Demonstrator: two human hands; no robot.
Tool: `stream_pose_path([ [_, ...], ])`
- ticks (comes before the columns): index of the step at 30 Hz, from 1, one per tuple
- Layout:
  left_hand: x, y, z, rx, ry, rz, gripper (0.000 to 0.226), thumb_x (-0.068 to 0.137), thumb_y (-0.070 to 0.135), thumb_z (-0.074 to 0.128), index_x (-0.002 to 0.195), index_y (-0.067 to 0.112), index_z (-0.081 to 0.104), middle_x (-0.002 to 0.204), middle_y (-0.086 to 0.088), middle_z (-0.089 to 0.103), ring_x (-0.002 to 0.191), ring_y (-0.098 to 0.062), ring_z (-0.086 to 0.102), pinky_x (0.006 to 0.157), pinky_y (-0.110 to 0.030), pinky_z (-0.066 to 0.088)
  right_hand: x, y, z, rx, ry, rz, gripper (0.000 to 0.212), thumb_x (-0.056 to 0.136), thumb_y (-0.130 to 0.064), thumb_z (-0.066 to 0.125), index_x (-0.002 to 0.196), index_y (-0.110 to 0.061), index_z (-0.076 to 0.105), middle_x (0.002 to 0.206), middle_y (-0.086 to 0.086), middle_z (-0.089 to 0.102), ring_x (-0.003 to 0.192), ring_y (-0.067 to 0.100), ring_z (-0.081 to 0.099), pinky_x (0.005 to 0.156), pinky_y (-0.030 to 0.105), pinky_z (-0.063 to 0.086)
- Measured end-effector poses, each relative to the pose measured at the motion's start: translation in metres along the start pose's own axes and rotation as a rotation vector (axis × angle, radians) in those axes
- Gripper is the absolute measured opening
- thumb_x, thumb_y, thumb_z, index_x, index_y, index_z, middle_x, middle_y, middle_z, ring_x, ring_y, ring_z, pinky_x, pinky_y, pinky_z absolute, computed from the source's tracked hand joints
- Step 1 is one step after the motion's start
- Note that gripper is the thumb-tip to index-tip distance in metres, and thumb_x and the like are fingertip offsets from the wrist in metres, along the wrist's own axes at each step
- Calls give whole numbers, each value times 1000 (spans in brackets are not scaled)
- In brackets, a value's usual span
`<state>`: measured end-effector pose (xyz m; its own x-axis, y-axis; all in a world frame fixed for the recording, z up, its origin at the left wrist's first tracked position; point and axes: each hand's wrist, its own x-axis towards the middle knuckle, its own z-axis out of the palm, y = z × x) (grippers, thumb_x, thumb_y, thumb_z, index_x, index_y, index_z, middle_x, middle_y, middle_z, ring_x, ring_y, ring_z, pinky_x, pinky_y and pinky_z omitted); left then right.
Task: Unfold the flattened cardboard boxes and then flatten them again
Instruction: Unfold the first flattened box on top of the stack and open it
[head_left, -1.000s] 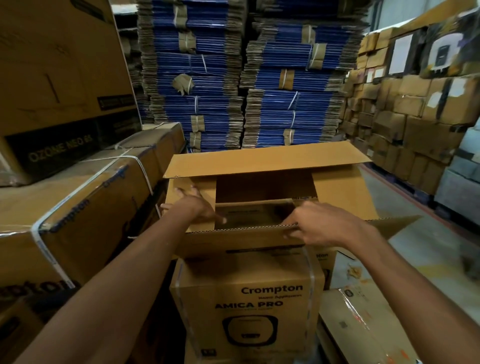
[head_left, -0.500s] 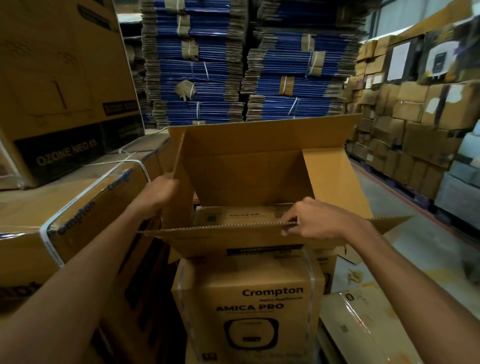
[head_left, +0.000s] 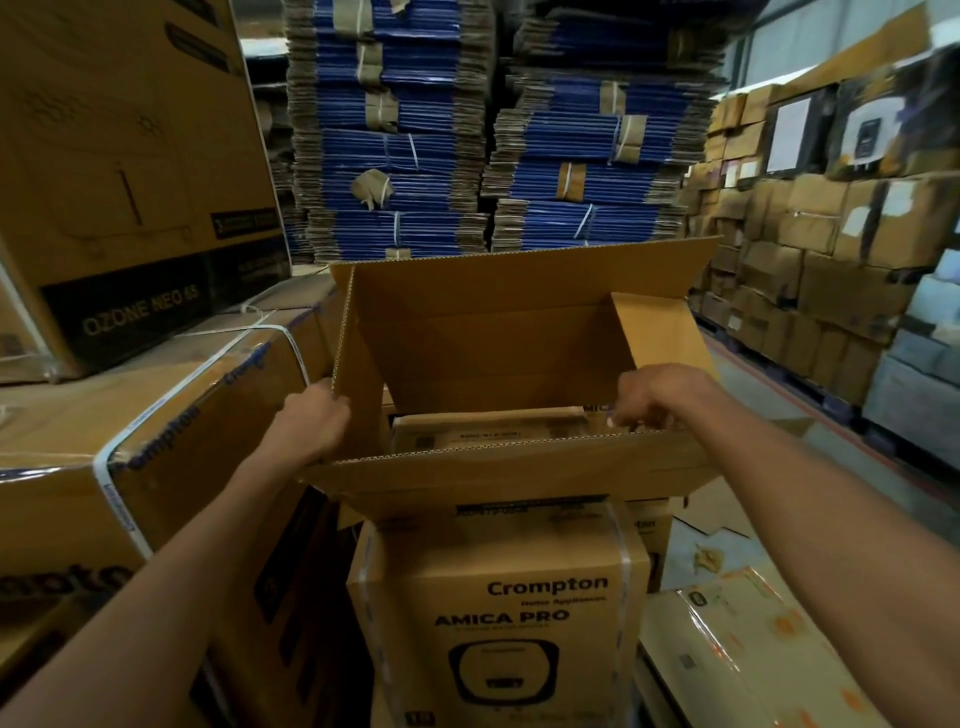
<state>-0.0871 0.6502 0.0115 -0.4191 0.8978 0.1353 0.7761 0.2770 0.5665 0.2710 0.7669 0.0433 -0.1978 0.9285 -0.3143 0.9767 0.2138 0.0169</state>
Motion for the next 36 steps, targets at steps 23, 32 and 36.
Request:
stream_pose_path([
  [23,4,16,-8,67,-35,73,29,110,19,36,135,9,47,78,-11,62,61,-19,53,55,-29,45,-116,-62,64,501,689,-94,68,99,-68,21,145,-23,44,65,-9,53,53,7,54,61,30,54],
  [32,-35,37,-27,66,-126,181,31,107,15,38,135,19,51,97,-9,68,84,-26,67,73,-37,55,-62,-69,49,675,713,-65,46,102,-49,50,82,-8,58,55,-4,49,38,10,41,35,21,37],
  [36,-50,60,-41,-120,-288,97,26,106,16,44,129,22,56,108,-5,71,97,-22,70,91,-45,55,-41,-57,14,671,793,-113,33,103,-33,50,82,-10,56,61,-1,52,42,11,44,33,13,31],
])
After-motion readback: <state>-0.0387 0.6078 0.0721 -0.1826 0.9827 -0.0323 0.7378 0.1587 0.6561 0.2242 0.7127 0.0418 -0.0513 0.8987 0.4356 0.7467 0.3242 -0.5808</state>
